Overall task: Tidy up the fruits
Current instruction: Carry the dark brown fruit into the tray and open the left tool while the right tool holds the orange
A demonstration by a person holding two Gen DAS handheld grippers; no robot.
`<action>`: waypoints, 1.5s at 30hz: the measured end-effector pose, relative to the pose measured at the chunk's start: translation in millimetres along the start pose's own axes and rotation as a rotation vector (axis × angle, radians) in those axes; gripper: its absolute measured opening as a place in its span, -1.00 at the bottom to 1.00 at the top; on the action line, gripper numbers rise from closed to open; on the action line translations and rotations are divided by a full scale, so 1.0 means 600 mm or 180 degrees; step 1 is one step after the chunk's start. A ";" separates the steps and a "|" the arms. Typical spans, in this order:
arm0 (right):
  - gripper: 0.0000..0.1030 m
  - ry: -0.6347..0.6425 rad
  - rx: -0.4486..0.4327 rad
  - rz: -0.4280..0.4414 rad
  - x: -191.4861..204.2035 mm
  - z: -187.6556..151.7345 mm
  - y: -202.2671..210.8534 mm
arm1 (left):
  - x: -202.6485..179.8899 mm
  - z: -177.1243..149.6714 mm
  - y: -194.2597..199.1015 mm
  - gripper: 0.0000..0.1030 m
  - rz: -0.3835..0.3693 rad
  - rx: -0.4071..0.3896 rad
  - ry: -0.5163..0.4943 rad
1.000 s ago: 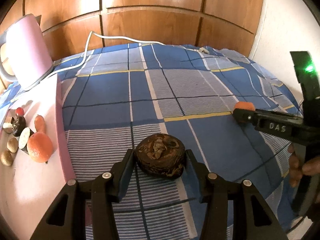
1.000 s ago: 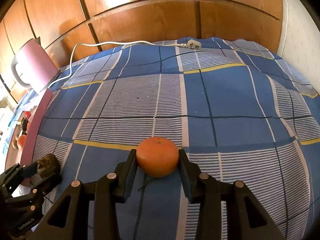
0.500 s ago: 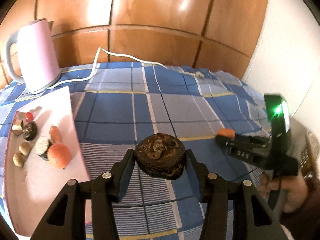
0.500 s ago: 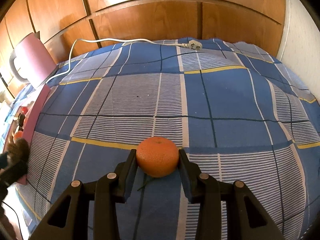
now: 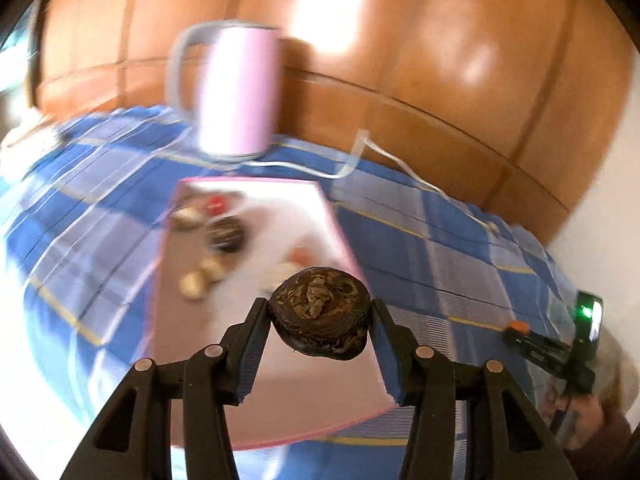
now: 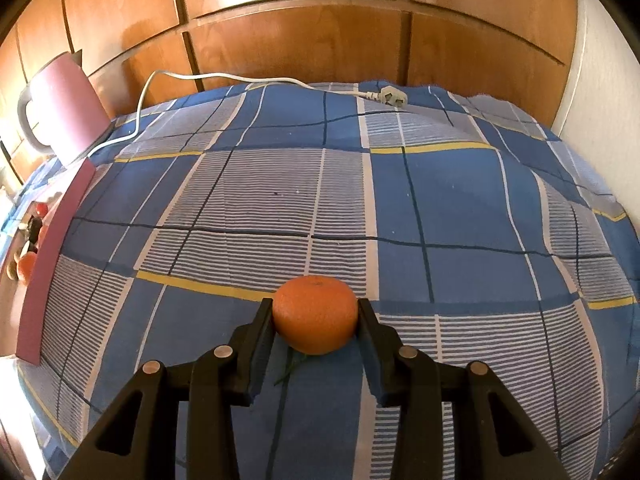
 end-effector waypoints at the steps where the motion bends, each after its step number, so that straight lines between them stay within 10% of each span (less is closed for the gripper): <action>1: -0.22 0.0029 0.0000 -0.0009 0.001 0.000 0.000 | 0.021 0.000 0.004 -0.02 0.0077 -0.0010 0.0076; 11: -0.22 0.0127 -0.0004 -0.0060 0.007 0.002 -0.002 | 0.123 0.001 0.005 -0.02 0.0363 -0.0008 0.0607; 27: -0.22 0.0170 0.0004 -0.0076 0.010 0.004 -0.003 | 0.079 -0.002 -0.111 -0.02 0.0428 0.0492 0.0359; 45: -0.22 0.0187 0.0019 -0.0102 0.012 0.004 -0.006 | 0.076 0.017 -0.138 0.05 0.0575 0.0363 0.0173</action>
Point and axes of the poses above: each gripper's, at about its wrist camera, not at the fingertips, and y roughly against the way its jaws point, x to its left, z to its top, the point moved 1 cm from there along -y, roughly the way its jaws point, and after that the axes turned 9 degrees about -x, right-handed, at the moved point
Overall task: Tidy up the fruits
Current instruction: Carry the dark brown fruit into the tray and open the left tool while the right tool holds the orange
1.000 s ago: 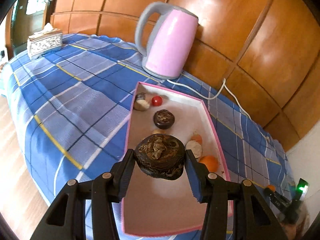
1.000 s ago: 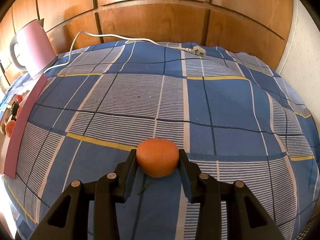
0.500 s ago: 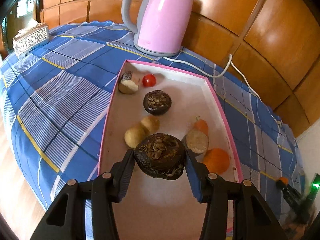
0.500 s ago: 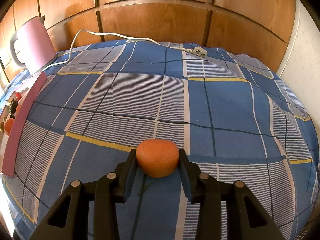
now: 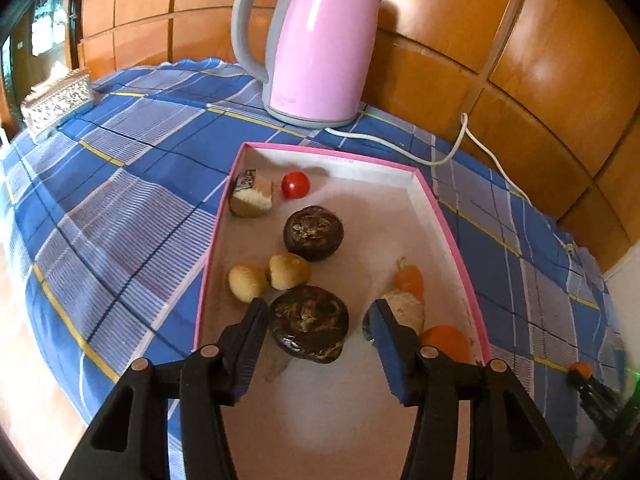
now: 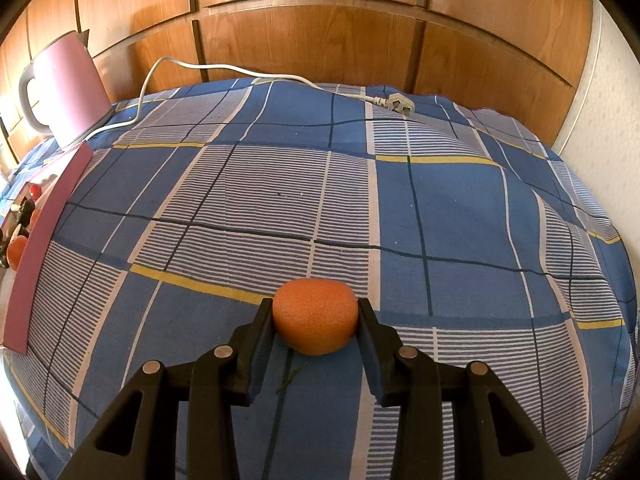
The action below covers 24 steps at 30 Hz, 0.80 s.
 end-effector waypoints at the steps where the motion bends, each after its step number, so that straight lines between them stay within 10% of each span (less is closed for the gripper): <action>1: -0.22 -0.0004 -0.0001 0.0002 0.000 0.000 0.000 | -0.001 -0.001 0.006 0.06 0.0033 -0.0037 -0.0027; 24: -0.22 -0.0017 0.0006 0.0024 0.000 -0.001 0.003 | -0.037 -0.022 0.107 0.26 0.0113 -0.0396 -0.0214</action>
Point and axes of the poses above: each gripper's, at about its wrist camera, not at the fingertips, and y roughly against the way its jaws point, x to its left, z to its top, the point moved 1 cm from there along -y, roughly the way its jaws point, and after that the axes turned 9 degrees about -x, right-handed, at the moved point
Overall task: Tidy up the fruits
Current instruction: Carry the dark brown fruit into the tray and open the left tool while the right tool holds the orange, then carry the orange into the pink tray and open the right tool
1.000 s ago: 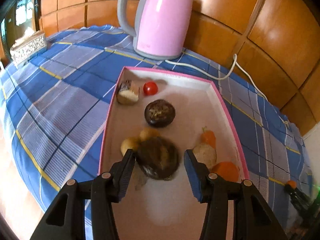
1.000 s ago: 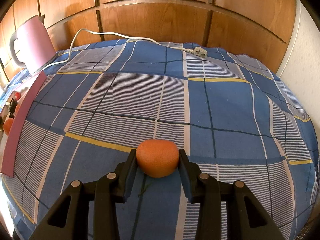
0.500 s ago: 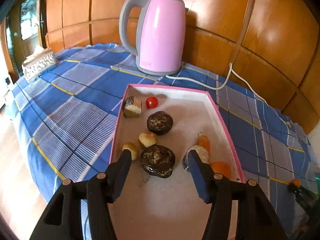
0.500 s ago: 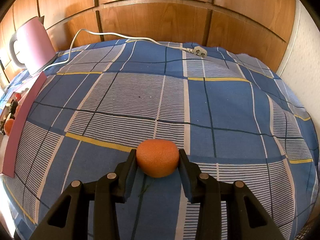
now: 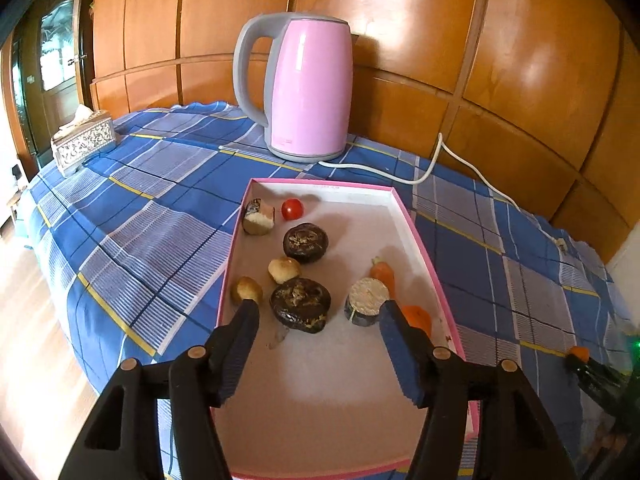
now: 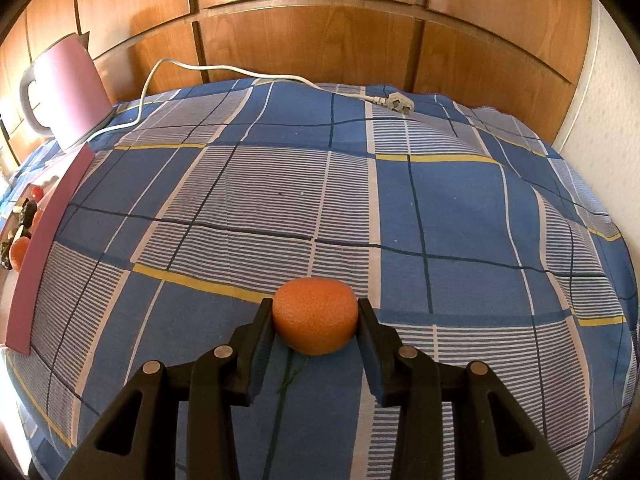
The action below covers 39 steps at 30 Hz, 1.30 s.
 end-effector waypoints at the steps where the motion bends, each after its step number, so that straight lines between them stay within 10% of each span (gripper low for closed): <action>1: -0.23 -0.0004 0.0002 0.0013 0.001 0.000 0.001 | 0.000 0.000 0.002 0.27 0.0003 -0.0005 0.0000; 19: -0.23 0.0220 0.0064 0.0647 0.095 0.009 0.026 | 0.007 -0.015 0.016 0.30 -0.0006 0.0021 0.0003; 39: -0.23 0.1080 0.0094 0.2143 0.371 0.058 0.107 | 0.114 -0.021 0.031 0.49 0.0375 -0.0031 0.0409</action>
Point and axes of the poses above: each gripper's, at about its wrist camera, not at the fingertips, and y roughly against the way its jaws point, x to its left, z to its top, the point moved 1 cm from there along -y, roughly the way its jaws point, and after that the axes turned 9 degrees about -x, right-handed, at the moved point
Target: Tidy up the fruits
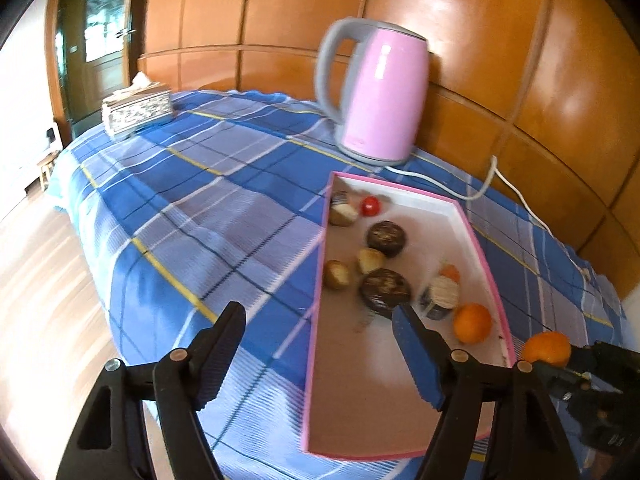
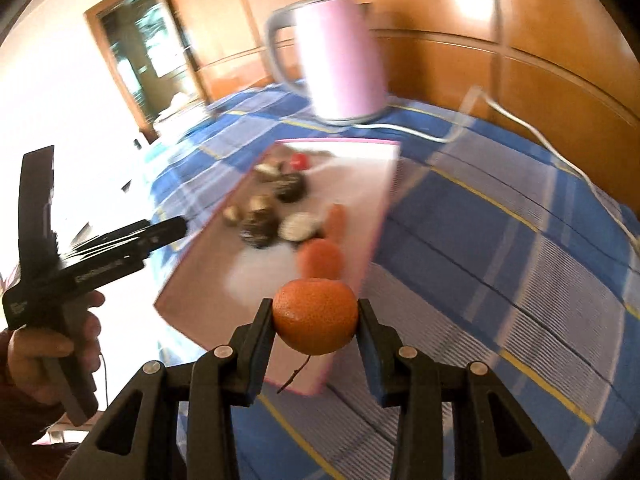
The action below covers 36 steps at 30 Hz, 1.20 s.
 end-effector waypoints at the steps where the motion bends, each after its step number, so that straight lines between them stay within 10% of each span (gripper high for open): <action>1: -0.23 0.0035 0.0023 0.0040 0.009 0.003 -0.008 | 0.007 0.000 -0.001 0.49 0.0019 0.0007 0.0027; 12: -0.20 0.0217 0.0360 0.0072 0.049 0.023 -0.137 | 0.022 -0.007 -0.013 0.52 0.0072 0.0072 0.0090; 22: -0.10 0.0261 0.0169 0.0041 0.044 0.018 -0.096 | 0.020 -0.015 -0.023 0.53 0.0072 0.0138 0.0102; 26: -0.56 0.0308 0.0186 0.0232 0.053 0.008 -0.077 | 0.017 -0.015 -0.020 0.53 0.0057 0.0126 0.0092; 36: -0.72 0.0332 0.0263 0.0234 0.073 0.019 -0.131 | 0.003 -0.013 -0.005 0.63 0.0033 0.0065 0.0018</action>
Point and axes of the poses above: each gripper's, at about its wrist camera, not at the fingertips, and y roughly against the way its jaws point, x to its left, z to its top, the point moved 1 cm from there along -y, roughly the way its jaws point, and after that the axes turned 9 degrees about -x, right-handed, at the moved point
